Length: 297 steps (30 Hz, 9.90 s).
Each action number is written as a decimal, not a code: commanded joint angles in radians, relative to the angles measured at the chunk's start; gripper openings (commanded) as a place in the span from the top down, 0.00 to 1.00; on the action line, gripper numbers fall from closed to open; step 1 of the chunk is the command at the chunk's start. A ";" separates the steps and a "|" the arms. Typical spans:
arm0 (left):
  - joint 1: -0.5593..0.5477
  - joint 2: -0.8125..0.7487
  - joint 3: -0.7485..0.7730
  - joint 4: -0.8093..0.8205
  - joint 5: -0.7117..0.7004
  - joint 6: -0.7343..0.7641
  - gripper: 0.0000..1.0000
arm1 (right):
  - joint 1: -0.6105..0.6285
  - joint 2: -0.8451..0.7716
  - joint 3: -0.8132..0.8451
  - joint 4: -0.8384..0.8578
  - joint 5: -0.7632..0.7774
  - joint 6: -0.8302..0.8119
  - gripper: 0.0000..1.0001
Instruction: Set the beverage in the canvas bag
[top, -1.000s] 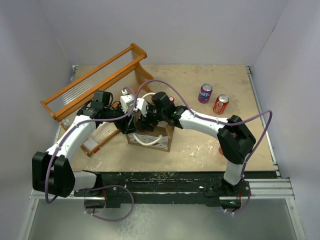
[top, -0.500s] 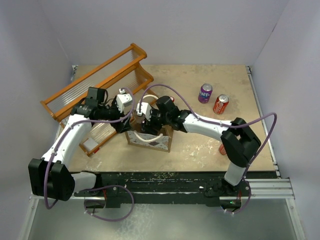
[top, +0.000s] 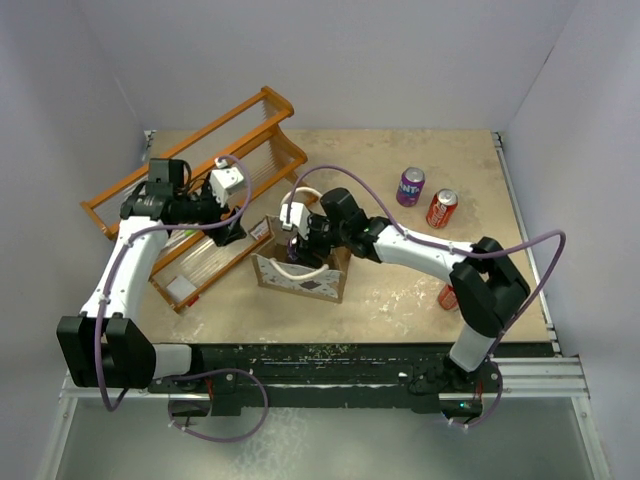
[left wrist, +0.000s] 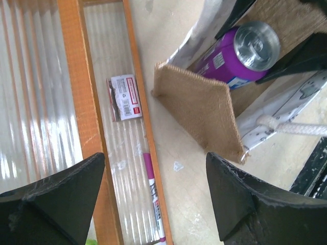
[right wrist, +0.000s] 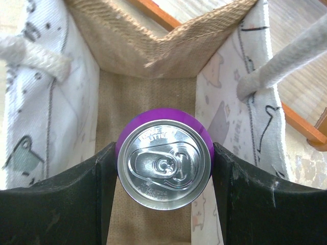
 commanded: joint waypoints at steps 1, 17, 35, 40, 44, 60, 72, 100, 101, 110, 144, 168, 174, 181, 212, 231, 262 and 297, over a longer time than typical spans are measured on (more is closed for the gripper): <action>0.001 -0.018 -0.053 0.047 -0.013 0.087 0.17 | -0.033 -0.125 -0.008 -0.012 -0.079 -0.092 1.00; -0.202 0.086 -0.103 0.266 -0.078 0.033 0.21 | -0.094 -0.159 0.017 -0.133 -0.158 -0.209 1.00; -0.203 0.087 -0.147 0.154 0.168 0.131 0.68 | -0.064 -0.017 0.080 0.193 -0.046 0.103 1.00; -0.205 0.079 -0.164 0.158 0.207 0.113 0.72 | -0.061 -0.006 0.072 0.243 -0.026 0.153 1.00; -0.206 0.068 -0.188 0.163 0.230 0.104 0.72 | -0.058 0.018 0.095 0.239 0.032 0.172 0.99; -0.206 0.057 -0.250 0.222 0.265 0.062 0.65 | -0.042 0.092 0.129 0.187 0.114 0.193 0.73; -0.206 0.035 -0.243 0.224 0.234 0.061 0.61 | -0.042 0.091 0.160 0.132 0.115 0.191 0.29; -0.206 0.046 -0.107 0.056 0.209 0.166 0.52 | -0.041 -0.083 0.134 -0.055 0.036 -0.076 0.17; -0.206 0.048 -0.101 0.053 0.209 0.165 0.51 | -0.042 -0.091 0.134 -0.073 0.029 -0.089 0.18; -0.206 0.038 -0.063 0.037 0.218 0.163 0.42 | -0.042 -0.163 0.128 -0.229 -0.069 -0.178 0.18; -0.206 -0.142 -0.125 0.190 0.074 0.008 0.19 | -0.698 -0.368 0.057 -0.213 0.317 0.218 0.11; -0.206 -0.149 -0.152 0.207 0.065 0.007 0.15 | -0.877 -0.078 0.152 -0.322 0.202 0.150 0.06; -0.206 -0.151 -0.151 0.205 0.062 0.009 0.14 | -0.889 -0.012 0.189 -0.341 0.169 0.145 0.09; -0.206 -0.149 -0.149 0.204 0.060 0.006 0.14 | -0.891 0.044 0.228 -0.398 0.119 0.121 0.16; -0.206 -0.156 -0.146 0.203 0.046 -0.004 0.10 | -0.908 -0.024 0.223 -0.464 0.108 0.075 0.58; -0.205 -0.106 -0.133 0.317 0.038 -0.223 0.13 | -0.717 -0.427 0.326 -0.535 -0.147 0.056 1.00; -0.221 0.141 -0.094 0.466 0.077 -0.535 0.45 | -0.209 -0.253 0.264 -0.342 -0.274 -0.014 1.00; -0.228 0.118 -0.199 0.533 0.085 -0.506 0.84 | -0.143 -0.189 0.194 -0.325 -0.072 0.001 1.00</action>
